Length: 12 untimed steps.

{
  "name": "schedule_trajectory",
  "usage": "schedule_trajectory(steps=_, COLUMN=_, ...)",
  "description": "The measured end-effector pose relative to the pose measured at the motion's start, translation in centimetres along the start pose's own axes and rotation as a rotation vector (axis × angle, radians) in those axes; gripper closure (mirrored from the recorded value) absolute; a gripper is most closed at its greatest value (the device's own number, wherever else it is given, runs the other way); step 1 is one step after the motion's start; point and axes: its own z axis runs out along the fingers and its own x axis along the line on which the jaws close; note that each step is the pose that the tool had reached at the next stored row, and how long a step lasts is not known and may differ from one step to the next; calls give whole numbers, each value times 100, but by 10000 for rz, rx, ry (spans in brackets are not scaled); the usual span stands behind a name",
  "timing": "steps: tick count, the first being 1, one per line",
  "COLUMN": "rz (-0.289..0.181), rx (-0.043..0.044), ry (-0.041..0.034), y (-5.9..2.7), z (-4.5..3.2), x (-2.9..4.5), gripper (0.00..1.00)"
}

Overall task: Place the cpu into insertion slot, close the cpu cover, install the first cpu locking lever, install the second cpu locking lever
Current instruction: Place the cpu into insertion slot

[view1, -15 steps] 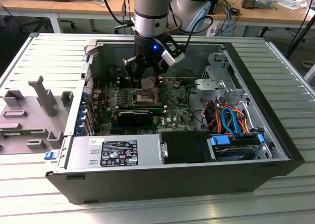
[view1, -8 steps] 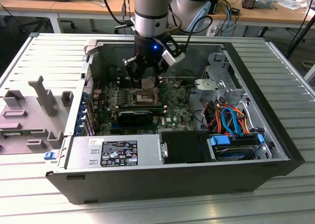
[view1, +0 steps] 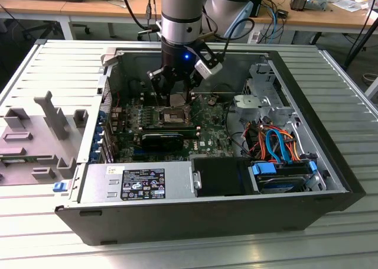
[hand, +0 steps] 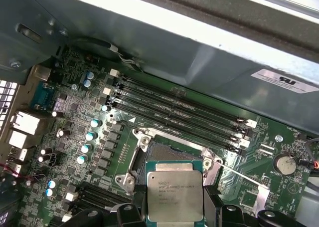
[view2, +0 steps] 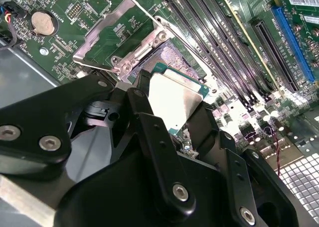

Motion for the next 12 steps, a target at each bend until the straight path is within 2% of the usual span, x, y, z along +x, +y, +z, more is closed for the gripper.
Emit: schedule_trajectory(steps=12, rz=-301, rx=5, ry=-1, y=0, z=0, x=0, gripper=46)
